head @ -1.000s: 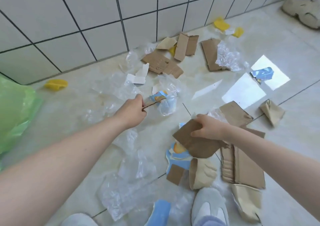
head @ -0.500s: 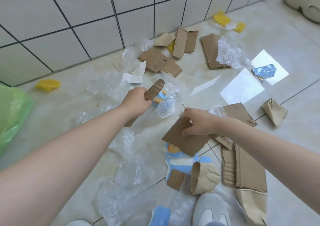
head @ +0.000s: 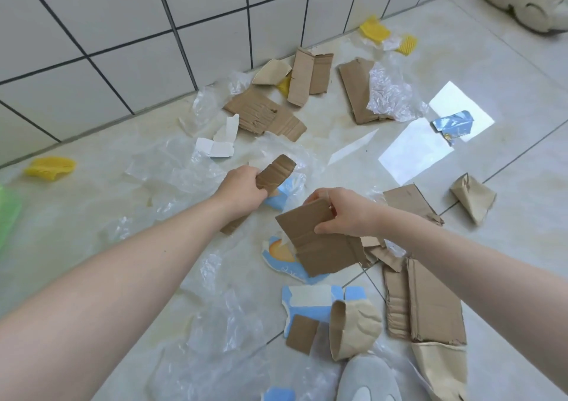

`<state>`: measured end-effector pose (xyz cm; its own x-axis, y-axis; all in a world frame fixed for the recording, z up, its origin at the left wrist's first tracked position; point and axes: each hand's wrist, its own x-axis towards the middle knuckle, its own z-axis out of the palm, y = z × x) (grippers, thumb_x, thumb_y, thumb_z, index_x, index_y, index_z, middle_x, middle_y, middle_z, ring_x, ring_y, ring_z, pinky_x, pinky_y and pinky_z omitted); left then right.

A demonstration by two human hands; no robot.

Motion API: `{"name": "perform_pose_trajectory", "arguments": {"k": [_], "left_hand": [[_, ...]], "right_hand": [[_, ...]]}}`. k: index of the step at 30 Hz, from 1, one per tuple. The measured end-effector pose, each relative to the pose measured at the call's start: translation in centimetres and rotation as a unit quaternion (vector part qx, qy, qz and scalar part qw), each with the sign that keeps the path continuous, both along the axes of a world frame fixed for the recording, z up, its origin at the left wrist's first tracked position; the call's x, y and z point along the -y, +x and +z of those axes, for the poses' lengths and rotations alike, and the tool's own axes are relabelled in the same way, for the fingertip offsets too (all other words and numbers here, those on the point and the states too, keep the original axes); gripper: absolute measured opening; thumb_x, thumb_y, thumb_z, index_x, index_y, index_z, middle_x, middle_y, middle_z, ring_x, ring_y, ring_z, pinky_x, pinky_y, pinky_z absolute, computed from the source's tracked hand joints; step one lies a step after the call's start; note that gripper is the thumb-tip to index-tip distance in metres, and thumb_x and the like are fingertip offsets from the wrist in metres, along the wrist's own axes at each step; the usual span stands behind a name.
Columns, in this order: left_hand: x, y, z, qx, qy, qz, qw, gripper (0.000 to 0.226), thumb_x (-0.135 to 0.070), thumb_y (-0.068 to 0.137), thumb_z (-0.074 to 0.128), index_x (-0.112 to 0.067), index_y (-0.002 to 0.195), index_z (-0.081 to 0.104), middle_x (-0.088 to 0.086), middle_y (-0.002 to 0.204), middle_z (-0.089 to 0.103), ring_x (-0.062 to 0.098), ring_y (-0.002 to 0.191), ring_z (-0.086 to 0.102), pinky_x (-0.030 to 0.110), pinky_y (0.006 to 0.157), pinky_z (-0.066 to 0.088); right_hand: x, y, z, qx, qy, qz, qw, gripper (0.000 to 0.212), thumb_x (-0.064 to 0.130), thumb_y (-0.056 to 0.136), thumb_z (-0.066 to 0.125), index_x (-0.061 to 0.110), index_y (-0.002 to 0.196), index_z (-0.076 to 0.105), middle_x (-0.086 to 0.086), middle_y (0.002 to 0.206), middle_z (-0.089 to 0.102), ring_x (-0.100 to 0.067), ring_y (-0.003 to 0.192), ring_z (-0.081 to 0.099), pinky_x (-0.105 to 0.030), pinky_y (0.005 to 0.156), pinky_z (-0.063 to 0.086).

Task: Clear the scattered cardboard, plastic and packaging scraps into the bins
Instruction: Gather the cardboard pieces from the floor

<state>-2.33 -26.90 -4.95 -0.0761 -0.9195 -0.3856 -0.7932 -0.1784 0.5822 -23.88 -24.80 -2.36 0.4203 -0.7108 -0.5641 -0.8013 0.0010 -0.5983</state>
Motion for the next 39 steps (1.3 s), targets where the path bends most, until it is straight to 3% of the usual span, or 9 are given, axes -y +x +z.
{"name": "perform_pose_trajectory", "arguments": {"k": [2, 5, 10, 14, 20, 26, 29, 34, 39], "left_hand": [[-0.2, 0.5, 0.0, -0.012, -0.004, 0.013, 1.0, 0.011, -0.017, 0.082, 0.06, -0.007, 0.078, 0.061, 0.007, 0.079, 0.061, 0.024, 0.074, 0.056, 0.028, 0.055, 0.038], [-0.9, 1.9, 0.0, -0.033, -0.012, 0.045, 0.998, 0.012, -0.022, 0.081, 0.064, -0.01, 0.078, 0.061, 0.0, 0.072, 0.06, 0.018, 0.069, 0.055, 0.026, 0.055, 0.04], [-2.2, 4.7, 0.4, -0.101, -0.015, 0.093, 0.99, 0.014, -0.018, 0.08, 0.07, -0.022, 0.083, 0.058, -0.009, 0.078, 0.061, 0.013, 0.075, 0.057, 0.026, 0.063, 0.041], [-2.1, 6.8, 1.3, -0.18, -0.021, 0.194, 0.964, 0.017, -0.01, 0.082, 0.068, -0.018, 0.096, 0.06, -0.004, 0.085, 0.064, 0.015, 0.077, 0.059, 0.025, 0.061, 0.044], [-0.2, 9.9, 2.1, -0.264, -0.015, 0.338, 0.903, 0.006, -0.021, 0.079, 0.068, -0.023, 0.082, 0.064, 0.001, 0.085, 0.068, 0.021, 0.075, 0.064, 0.035, 0.07, 0.053], [3.3, 11.1, 3.1, -0.402, 0.051, 0.458, 0.791, 0.003, -0.01, 0.087, 0.067, -0.01, 0.086, 0.064, 0.002, 0.07, 0.068, 0.012, 0.052, 0.065, 0.028, 0.053, 0.056], [5.2, 11.1, 3.1, -0.476, 0.087, 0.438, 0.758, 0.021, -0.002, 0.086, 0.064, -0.007, 0.107, 0.066, 0.004, 0.085, 0.071, 0.012, 0.056, 0.068, 0.029, 0.051, 0.056], [6.8, 10.1, 2.3, -0.455, 0.099, 0.429, 0.774, 0.031, -0.005, 0.084, 0.067, -0.01, 0.114, 0.065, 0.004, 0.088, 0.068, 0.015, 0.071, 0.064, 0.026, 0.06, 0.052], [8.3, 9.9, 1.4, -0.425, 0.108, 0.458, 0.773, 0.026, -0.017, 0.084, 0.07, -0.016, 0.109, 0.061, 0.0, 0.085, 0.067, 0.014, 0.07, 0.064, 0.025, 0.055, 0.046]], "right_hand": [[-0.1, 0.3, -0.1, -0.042, -0.007, 0.028, 0.999, 0.013, 0.021, 0.082, 0.068, 0.015, 0.09, 0.061, 0.0, 0.082, 0.061, -0.015, 0.075, 0.058, -0.021, 0.06, 0.046], [-0.3, 1.0, -0.2, -0.113, -0.019, 0.065, 0.991, 0.031, 0.025, 0.085, 0.064, 0.017, 0.065, 0.041, 0.002, 0.067, 0.045, -0.016, 0.063, 0.047, -0.024, 0.052, 0.035], [-0.5, 2.2, 0.3, -0.122, -0.033, 0.102, 0.987, 0.036, 0.031, 0.083, 0.064, 0.005, 0.105, 0.055, -0.008, 0.102, 0.057, -0.023, 0.104, 0.048, -0.042, 0.087, 0.047], [-0.3, 3.6, 1.4, -0.037, 0.01, 0.067, 0.997, 0.032, 0.036, 0.072, 0.067, 0.018, 0.098, 0.063, -0.004, 0.091, 0.068, -0.028, 0.086, 0.066, -0.048, 0.078, 0.055], [1.3, 6.1, 2.3, 0.114, 0.081, -0.074, 0.987, 0.029, 0.021, 0.078, 0.071, 0.006, 0.102, 0.062, -0.006, 0.093, 0.068, -0.022, 0.084, 0.068, -0.032, 0.072, 0.053], [4.6, 8.9, 1.2, 0.25, 0.177, -0.272, 0.912, 0.01, 0.007, 0.088, 0.061, 0.012, 0.094, 0.068, -0.006, 0.096, 0.072, -0.021, 0.085, 0.07, -0.036, 0.082, 0.058], [6.5, 9.7, 0.6, 0.272, 0.185, -0.292, 0.898, 0.018, 0.004, 0.087, 0.06, 0.011, 0.101, 0.069, -0.005, 0.099, 0.072, -0.021, 0.091, 0.069, -0.036, 0.083, 0.058], [8.0, 8.7, -0.1, 0.209, 0.126, -0.271, 0.931, 0.018, 0.005, 0.081, 0.061, 0.019, 0.086, 0.069, 0.003, 0.085, 0.07, -0.015, 0.083, 0.066, -0.026, 0.068, 0.056], [8.8, 7.3, -0.8, 0.009, -0.02, -0.191, 0.981, 0.042, 0.032, 0.06, 0.066, 0.024, 0.101, 0.06, -0.006, 0.103, 0.057, -0.027, 0.115, 0.046, -0.043, 0.092, 0.049]]}}
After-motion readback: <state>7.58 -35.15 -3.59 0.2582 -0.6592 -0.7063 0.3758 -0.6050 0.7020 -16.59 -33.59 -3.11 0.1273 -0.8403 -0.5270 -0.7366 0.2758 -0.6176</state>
